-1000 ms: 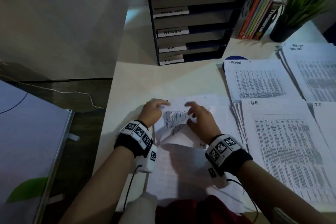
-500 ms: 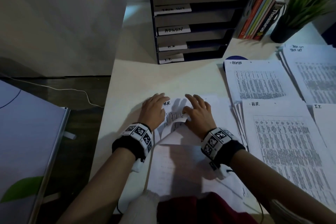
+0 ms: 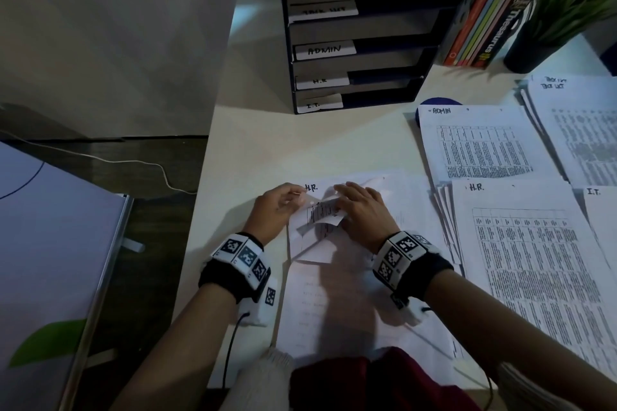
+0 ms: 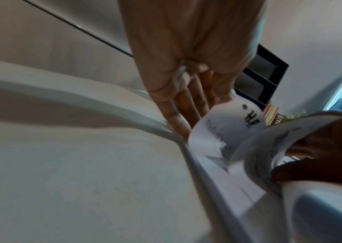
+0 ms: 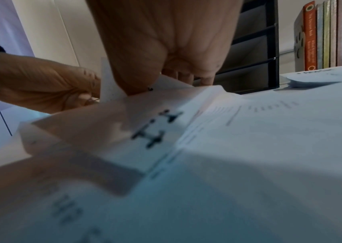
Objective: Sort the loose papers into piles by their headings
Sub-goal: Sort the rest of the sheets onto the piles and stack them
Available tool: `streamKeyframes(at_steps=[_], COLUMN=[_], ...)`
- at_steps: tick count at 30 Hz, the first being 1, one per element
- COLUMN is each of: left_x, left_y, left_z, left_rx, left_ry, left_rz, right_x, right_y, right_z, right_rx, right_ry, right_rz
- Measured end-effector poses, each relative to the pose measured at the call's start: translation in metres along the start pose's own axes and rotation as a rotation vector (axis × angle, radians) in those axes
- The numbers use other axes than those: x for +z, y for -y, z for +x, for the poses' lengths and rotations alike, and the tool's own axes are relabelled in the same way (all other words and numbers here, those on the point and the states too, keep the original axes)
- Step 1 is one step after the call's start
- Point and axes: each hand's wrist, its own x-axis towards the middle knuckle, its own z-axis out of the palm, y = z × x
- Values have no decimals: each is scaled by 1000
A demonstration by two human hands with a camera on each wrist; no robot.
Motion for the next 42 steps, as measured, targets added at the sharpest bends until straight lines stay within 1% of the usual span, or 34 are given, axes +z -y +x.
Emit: streamKeyframes(at_steps=[2, 3, 4, 5, 6, 7, 8, 9, 11, 12, 13, 15, 16, 18, 20, 22, 24, 26, 27, 28, 30, 31, 32, 33, 34, 35, 36, 38, 39, 40, 42], left_x=[-4, -5, -5, -5, -4, -3, -1, 0, 1, 1, 0, 1, 2, 4, 7, 7, 6, 4, 3, 2, 1, 1, 2, 2, 2, 3, 3, 3, 4, 4, 9], left_y=[-1, -2, -2, -2, -1, -2, -3, -4, -7, -9, -9, -8, -7, -6, -6, -9, -10, -16, -18, -20, -17, -14, -11, -7, -5, -3, -2, -4, -6, -8, -17], left_z=[1, 2, 6, 11, 16, 21, 25, 27, 27, 25, 23, 18, 15, 11, 6, 3, 3, 3, 4, 7, 16, 22, 25, 27, 27, 27, 26, 21, 19, 16, 5], left_rx=[-134, -177, -184, -163, -141, -131, -134, -134, -76, -33, 10, 66, 86, 120, 124, 51, -78, -164, -180, -176, -118, -101, -109, -142, -155, -136, -85, 22, 50, 43, -59], left_ry=[2, -33, -85, -118, -105, -57, 1, 49, 71, 60, 45, 9, -5, -33, -54, 7, 93, 144, 137, 103, 11, 7, 38, 81, 102, 96, 70, 16, -5, -16, -22], left_rz=[-212, -279, -246, -91, 91, 253, 370, 452, 551, 581, 603, 644, 652, 613, 456, 249, 49, -72, -71, -40, 91, 190, 300, 389, 438, 463, 473, 451, 395, 278, -59], right_x=[1, 1, 2, 2, 2, 0, -1, -3, -3, -6, -9, -18, -23, -32, -33, -30, -25, -19, -17, -16, -12, -9, -7, -5, -8, -11, -15, -23, -27, -31, -33], right_y=[0, 1, 2, 4, 7, 8, 10, 13, 11, 9, 8, 9, 9, 12, 13, 15, 14, 11, 11, 13, 17, 17, 17, 17, 19, 19, 19, 15, 13, 12, 9], right_z=[-1, -1, -2, -2, -2, -1, 0, 0, 3, 2, 3, 3, 4, 7, 10, 13, 12, 12, 11, 9, 4, 2, -1, -1, -2, 0, 3, 13, 18, 23, 32], right_rx=[14, 24, 31, 35, 35, 29, 19, 16, 10, 14, 19, 55, 99, 204, 266, 239, 173, 125, 120, 121, 114, 96, 77, 71, 90, 124, 170, 249, 266, 268, 272], right_ry=[-23, -19, -16, -20, -34, -55, -62, -43, 36, 73, 95, 65, 38, -36, -94, -113, -117, -142, -143, -138, -150, -179, -208, -253, -244, -238, -201, -116, -84, -80, -115], right_rz=[-40, -56, -75, -98, -123, -148, -156, -161, -139, -70, 53, 354, 469, 633, 668, 570, 473, 381, 325, 248, 88, 29, -18, -42, -18, 4, 46, 113, 186, 265, 376])
